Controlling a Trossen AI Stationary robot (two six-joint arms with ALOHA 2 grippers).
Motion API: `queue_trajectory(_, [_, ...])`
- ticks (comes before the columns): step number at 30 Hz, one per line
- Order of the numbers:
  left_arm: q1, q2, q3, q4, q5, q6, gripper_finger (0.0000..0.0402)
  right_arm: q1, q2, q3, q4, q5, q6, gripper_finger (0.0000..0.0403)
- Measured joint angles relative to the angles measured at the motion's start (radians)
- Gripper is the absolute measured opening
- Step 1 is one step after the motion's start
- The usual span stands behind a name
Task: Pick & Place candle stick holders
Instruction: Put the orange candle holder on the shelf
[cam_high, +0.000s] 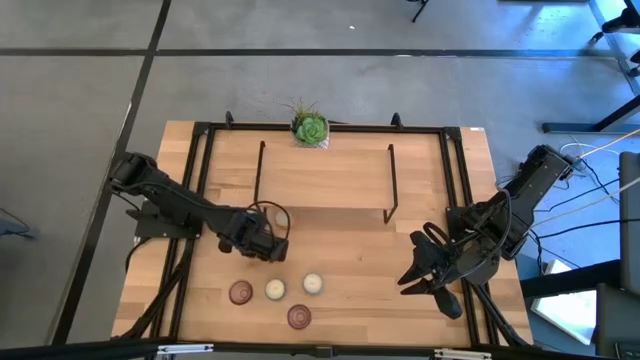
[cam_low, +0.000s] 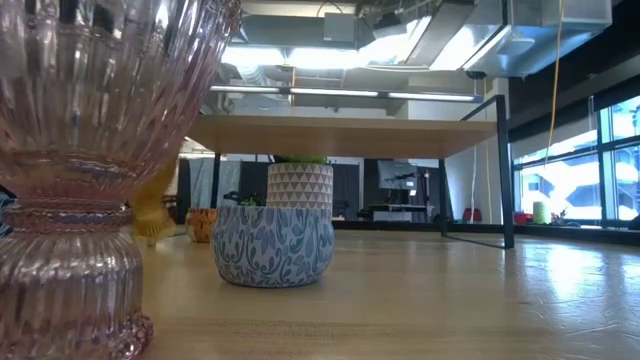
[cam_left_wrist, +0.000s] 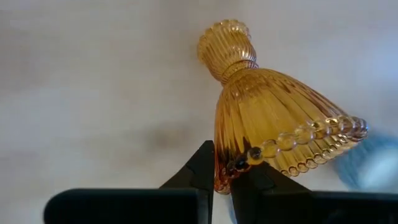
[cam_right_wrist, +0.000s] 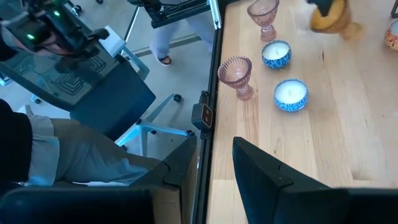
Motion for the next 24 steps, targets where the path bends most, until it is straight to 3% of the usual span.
queue_trajectory(8, [-0.053, -0.031, 0.217, -0.004, 0.034, 0.055, 0.0022, 0.000, 0.000, 0.000, 0.000, 0.000, -0.011, 0.0106])
queue_trajectory(12, [-0.022, -0.032, 0.367, -0.057, 0.034, 0.142, 0.0022, -0.003, 0.000, 0.000, 0.004, 0.000, -0.018, 0.0106])
queue_trajectory(19, [0.170, -0.032, 0.627, -0.268, -0.026, 0.388, 0.0022, -0.040, 0.000, 0.000, 0.044, 0.002, -0.027, 0.0106])
queue_trajectory(24, [0.375, -0.033, 0.715, -0.326, 0.008, 0.584, 0.0022, -0.087, 0.000, 0.000, 0.086, 0.022, -0.027, 0.0106])
